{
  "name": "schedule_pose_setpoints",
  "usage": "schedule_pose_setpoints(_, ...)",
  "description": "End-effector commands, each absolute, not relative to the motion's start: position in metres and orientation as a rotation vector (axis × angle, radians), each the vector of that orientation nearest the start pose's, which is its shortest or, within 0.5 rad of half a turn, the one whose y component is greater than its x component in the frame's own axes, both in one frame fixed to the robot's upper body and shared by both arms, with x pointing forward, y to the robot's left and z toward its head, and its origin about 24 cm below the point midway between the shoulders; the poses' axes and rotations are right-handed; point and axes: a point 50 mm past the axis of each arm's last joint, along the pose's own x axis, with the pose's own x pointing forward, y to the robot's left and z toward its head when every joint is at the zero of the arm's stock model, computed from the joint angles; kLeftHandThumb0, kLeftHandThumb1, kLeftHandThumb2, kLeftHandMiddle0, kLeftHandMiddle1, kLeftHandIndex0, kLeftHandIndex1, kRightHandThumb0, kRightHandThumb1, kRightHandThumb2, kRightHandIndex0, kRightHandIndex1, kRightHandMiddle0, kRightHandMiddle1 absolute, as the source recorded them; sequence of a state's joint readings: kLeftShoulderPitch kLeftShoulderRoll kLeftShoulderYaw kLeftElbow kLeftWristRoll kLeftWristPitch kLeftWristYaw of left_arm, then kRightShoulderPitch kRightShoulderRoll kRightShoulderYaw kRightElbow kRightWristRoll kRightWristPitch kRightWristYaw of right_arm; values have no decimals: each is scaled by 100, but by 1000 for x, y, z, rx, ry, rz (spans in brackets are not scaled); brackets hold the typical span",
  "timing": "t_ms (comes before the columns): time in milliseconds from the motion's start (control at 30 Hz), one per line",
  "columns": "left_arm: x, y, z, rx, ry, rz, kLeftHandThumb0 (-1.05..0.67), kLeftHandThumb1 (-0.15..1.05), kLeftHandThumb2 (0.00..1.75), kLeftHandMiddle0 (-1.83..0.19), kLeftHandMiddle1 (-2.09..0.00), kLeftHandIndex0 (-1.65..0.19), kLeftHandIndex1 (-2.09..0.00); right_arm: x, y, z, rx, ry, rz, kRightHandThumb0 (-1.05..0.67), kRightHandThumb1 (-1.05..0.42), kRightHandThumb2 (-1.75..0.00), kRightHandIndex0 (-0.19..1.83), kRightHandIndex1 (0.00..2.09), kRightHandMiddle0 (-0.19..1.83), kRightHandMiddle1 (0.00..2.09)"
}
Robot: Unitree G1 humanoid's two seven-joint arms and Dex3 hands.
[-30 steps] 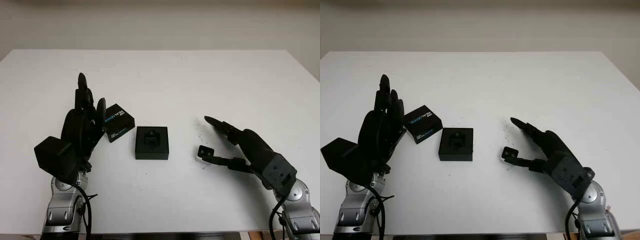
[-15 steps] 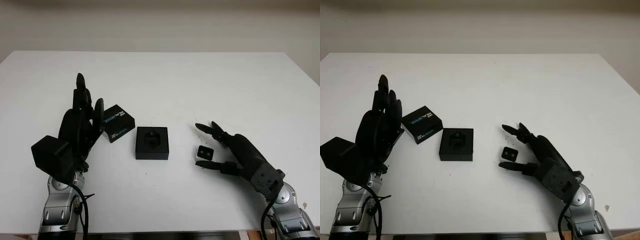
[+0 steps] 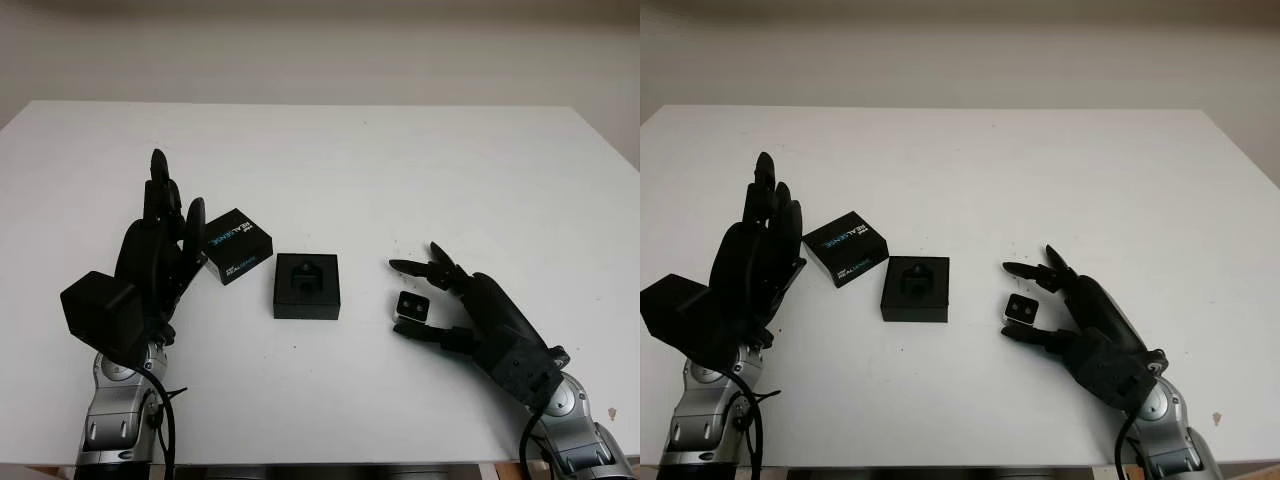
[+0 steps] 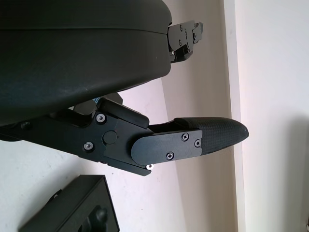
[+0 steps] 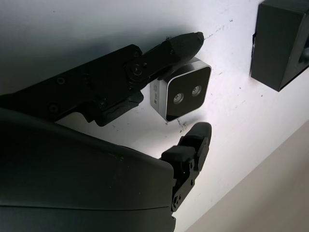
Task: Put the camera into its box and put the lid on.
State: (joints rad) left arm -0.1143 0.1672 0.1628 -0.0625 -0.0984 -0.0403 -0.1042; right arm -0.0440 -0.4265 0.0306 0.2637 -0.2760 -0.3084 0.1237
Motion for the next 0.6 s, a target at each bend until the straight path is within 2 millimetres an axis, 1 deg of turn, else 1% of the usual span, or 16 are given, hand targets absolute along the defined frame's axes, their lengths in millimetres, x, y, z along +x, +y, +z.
schedule_pose_setpoints(0,273,206,105,85,-261,19,-75,105,56,19,0,19,0,246,-229,19,-735,47,239,-58,-85,-6,22,6,17,93)
schedule_pose_setpoints(100,273,206,106,76,-264,28,-76,105,54,19,0,19,0,245,-232,20,-775,44,238,-58,-86,-5,23,6,15,96)
schedule_pose_setpoints(400,272,206,106,81,-259,24,-76,105,54,19,0,19,0,239,-244,25,-810,64,235,-58,-86,-6,22,5,14,99)
schedule_pose_setpoints(567,272,206,106,78,-263,22,-74,105,55,19,0,19,0,236,-247,25,-828,66,225,-54,-86,-5,24,6,16,102)
